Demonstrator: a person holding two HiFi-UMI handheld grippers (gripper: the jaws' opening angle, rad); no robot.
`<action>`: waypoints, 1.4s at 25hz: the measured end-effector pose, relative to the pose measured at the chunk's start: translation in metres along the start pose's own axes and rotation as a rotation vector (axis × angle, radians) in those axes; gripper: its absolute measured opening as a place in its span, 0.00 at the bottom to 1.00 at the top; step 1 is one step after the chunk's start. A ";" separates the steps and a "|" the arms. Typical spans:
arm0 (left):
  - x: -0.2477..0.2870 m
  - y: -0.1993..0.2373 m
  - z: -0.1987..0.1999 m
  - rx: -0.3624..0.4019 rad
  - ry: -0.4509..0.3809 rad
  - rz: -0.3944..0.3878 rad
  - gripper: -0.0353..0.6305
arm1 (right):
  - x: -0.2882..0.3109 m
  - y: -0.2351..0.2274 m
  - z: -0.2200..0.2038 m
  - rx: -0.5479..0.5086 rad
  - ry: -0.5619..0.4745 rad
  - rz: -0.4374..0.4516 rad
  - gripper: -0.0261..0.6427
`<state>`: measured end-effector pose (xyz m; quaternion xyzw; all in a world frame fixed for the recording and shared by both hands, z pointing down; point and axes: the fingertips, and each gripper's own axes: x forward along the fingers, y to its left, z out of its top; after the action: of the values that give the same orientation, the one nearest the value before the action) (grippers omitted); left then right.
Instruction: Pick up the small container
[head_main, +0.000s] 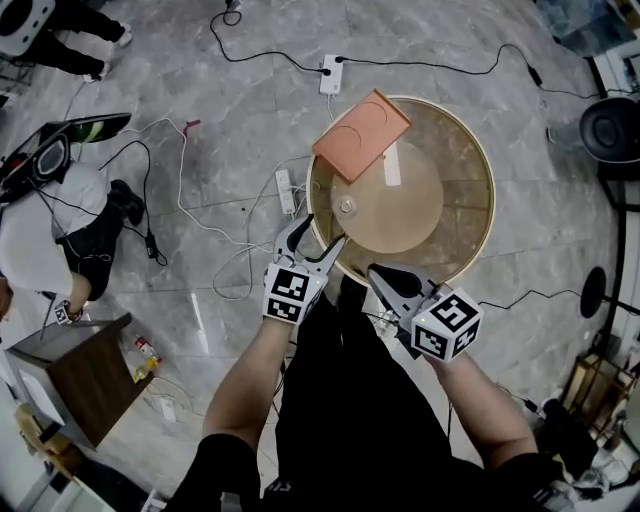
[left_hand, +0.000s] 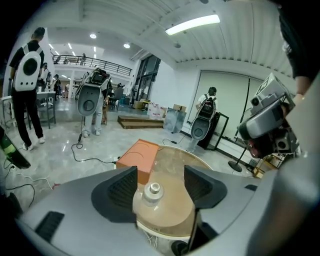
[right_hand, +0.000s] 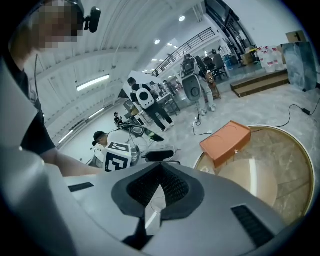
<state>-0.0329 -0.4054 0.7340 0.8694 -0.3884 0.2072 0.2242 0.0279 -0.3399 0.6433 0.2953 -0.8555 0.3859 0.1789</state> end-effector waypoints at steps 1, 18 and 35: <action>0.008 0.003 -0.008 -0.001 0.006 -0.003 0.50 | 0.005 -0.006 -0.005 0.002 0.006 -0.002 0.06; 0.121 0.029 -0.097 0.090 0.065 -0.050 0.59 | 0.043 -0.082 -0.095 0.059 0.052 -0.016 0.06; 0.190 0.024 -0.125 0.149 0.118 0.022 0.60 | 0.033 -0.112 -0.121 0.099 0.068 -0.026 0.06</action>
<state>0.0414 -0.4619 0.9424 0.8658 -0.3675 0.2887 0.1789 0.0844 -0.3183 0.8005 0.3015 -0.8249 0.4353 0.1978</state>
